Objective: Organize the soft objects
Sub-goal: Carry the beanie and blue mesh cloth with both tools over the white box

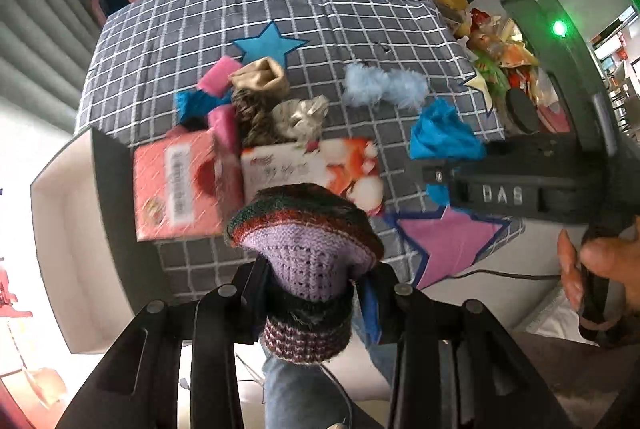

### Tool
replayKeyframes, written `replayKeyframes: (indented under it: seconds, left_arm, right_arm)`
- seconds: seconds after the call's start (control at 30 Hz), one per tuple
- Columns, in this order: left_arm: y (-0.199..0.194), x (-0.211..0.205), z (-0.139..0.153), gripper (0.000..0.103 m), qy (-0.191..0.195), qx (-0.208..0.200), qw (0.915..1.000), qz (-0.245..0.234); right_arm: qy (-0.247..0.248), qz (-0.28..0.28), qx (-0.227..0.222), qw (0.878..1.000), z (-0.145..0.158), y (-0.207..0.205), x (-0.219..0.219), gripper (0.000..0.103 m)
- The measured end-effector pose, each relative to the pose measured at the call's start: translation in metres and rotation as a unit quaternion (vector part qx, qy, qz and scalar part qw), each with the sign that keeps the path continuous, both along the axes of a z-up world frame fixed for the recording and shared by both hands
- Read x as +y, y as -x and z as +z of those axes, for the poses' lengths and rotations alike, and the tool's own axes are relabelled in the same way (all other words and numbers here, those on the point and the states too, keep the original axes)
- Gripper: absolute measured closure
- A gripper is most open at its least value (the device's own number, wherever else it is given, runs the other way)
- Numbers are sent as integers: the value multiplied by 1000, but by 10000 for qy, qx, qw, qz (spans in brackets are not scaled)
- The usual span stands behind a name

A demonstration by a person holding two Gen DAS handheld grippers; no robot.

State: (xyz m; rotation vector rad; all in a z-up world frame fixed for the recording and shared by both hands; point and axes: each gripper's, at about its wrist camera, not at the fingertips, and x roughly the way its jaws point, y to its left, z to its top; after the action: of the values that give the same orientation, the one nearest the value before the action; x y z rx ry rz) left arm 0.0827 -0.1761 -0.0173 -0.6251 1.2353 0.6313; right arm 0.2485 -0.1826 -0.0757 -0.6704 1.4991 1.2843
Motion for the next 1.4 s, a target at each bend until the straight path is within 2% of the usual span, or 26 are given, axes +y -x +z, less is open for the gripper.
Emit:
replayKeyframes:
  seconds: [0.27,0.33,0.6,0.73,0.97,1.4]
  left_arm:
    - [102,15,9,63,-180,-57,9986,500]
    - [134,24,11,63,-284,-81,9974,652]
    - [243,59,7,63,-610,-46,9873,1463]
    - [277,68,-3,63,-643,54,9837,1677]
    - [306,83,-17,63,-546,79,9764,2088]
    - [315,94,-35,63,-234,81,9706,2395]
  right_arm:
    - [20,273,211,9994,9,99,-14,61]
    - [-100,495,123,9986,19,130,-12,61]
    - [-612,1031,-29,9928,54,227,25,61]
    - [-785,1313,-70,9882,62,270,47,61]
    - [-861,1838,-174,9790,68,321,78,61]
    - [-665,2416,-356,9675,65,343,111,61]
